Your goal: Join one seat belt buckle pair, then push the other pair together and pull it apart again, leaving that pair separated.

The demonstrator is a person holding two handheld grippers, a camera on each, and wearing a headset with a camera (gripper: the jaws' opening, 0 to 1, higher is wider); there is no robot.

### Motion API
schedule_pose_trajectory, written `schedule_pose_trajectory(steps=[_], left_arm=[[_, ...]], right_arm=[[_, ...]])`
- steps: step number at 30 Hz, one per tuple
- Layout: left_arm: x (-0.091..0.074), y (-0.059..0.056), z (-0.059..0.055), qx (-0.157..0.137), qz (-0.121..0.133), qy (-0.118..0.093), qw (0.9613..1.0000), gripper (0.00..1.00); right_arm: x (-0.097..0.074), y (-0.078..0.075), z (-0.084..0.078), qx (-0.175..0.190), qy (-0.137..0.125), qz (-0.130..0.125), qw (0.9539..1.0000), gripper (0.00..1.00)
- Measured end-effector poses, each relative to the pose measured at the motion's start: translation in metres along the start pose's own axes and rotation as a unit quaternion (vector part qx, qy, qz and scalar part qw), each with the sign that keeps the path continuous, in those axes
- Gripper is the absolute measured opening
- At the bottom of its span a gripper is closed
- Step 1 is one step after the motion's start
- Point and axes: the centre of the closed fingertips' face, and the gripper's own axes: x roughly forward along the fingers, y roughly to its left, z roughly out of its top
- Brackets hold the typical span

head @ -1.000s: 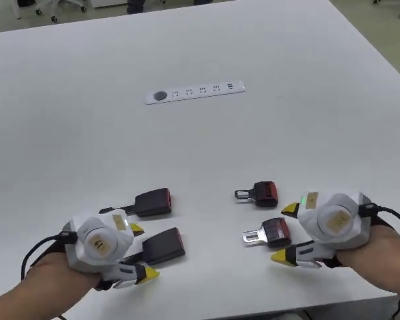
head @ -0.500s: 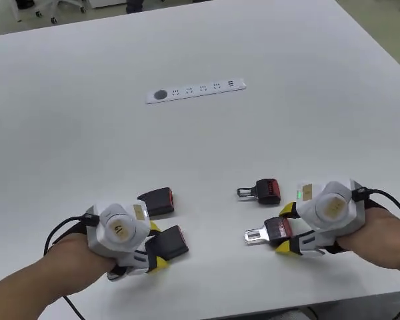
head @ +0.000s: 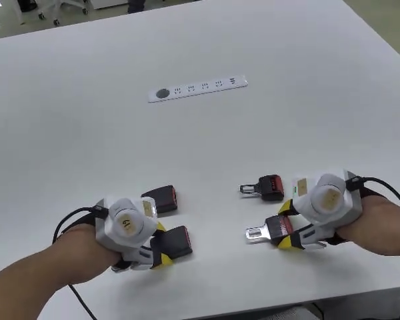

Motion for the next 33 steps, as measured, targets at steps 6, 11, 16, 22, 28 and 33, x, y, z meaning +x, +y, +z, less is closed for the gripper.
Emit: schedule_pose_trajectory(steps=[6, 11, 16, 22, 28, 33], left_arm=[[0.0, 0.0, 0.0, -0.002, -0.001, 0.009, 1.0, 0.33], [0.0, -0.001, 0.001, 0.001, 0.002, 0.018, 0.9998, 0.33], [-0.001, -0.001, 0.001, 0.009, 0.0, 0.02, 0.9998, 0.33], [-0.002, -0.001, 0.001, 0.014, 0.004, 0.025, 0.9996, 0.33], [-0.002, -0.002, 0.001, 0.016, 0.002, 0.024, 0.9996, 0.33], [-0.001, -0.002, 0.001, 0.02, -0.005, 0.015, 0.9997, 0.33]], right_arm=[[0.0, 0.0, 0.0, 0.006, -0.003, 0.002, 1.0, 0.35], [-0.001, 0.0, 0.002, 0.004, -0.003, 0.009, 0.9999, 0.35], [0.005, 0.002, 0.012, 0.005, -0.01, 0.006, 0.9999, 0.35], [0.017, 0.006, 0.031, 0.008, -0.026, 0.008, 0.9996, 0.35], [0.029, 0.013, 0.051, 0.01, -0.046, 0.007, 0.9989, 0.35], [0.041, 0.023, 0.07, 0.003, -0.056, 0.005, 0.9984, 0.34]])
